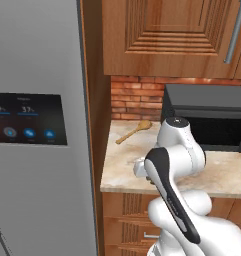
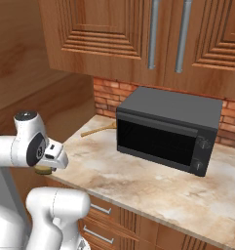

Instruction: Place the sponge inside the microwave to prepare for sanitizing.

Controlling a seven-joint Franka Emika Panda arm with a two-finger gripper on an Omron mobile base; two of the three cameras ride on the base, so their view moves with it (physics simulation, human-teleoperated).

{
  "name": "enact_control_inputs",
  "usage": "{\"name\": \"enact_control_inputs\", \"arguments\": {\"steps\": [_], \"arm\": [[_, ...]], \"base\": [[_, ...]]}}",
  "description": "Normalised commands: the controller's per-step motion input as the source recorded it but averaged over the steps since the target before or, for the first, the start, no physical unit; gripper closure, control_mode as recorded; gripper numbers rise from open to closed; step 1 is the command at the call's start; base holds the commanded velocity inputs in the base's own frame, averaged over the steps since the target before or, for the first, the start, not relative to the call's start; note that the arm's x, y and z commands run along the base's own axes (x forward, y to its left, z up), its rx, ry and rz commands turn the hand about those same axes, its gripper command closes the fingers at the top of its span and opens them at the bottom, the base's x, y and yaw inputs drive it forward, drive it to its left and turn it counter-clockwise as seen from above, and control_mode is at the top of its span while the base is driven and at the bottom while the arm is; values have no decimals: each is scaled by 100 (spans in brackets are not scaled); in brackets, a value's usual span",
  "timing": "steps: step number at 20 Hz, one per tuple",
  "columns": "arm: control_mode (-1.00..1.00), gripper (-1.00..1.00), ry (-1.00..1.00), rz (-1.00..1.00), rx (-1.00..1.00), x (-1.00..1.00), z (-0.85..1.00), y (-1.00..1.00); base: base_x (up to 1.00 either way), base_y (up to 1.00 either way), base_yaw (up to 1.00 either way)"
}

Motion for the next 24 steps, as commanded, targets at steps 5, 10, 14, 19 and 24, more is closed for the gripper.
{"name": "enact_control_inputs", "arguments": {"steps": [5, 10, 14, 19, 24], "arm": [[-100, 100, 0, 0, 0, 0, 0, 0], [100, 100, 0, 0, 0, 0, 0, 0], [100, 100, 0, 0, 0, 0, 0, 0], [100, 100, 0, 0, 0, 0, 0, 0], [100, 100, 0, 0, 0, 0, 0, 0]], "base": [[0, 0, 0], [-66, 14, -10], [-81, 64, -23], [-41, 98, -20], [-4, 100, -2]]}}
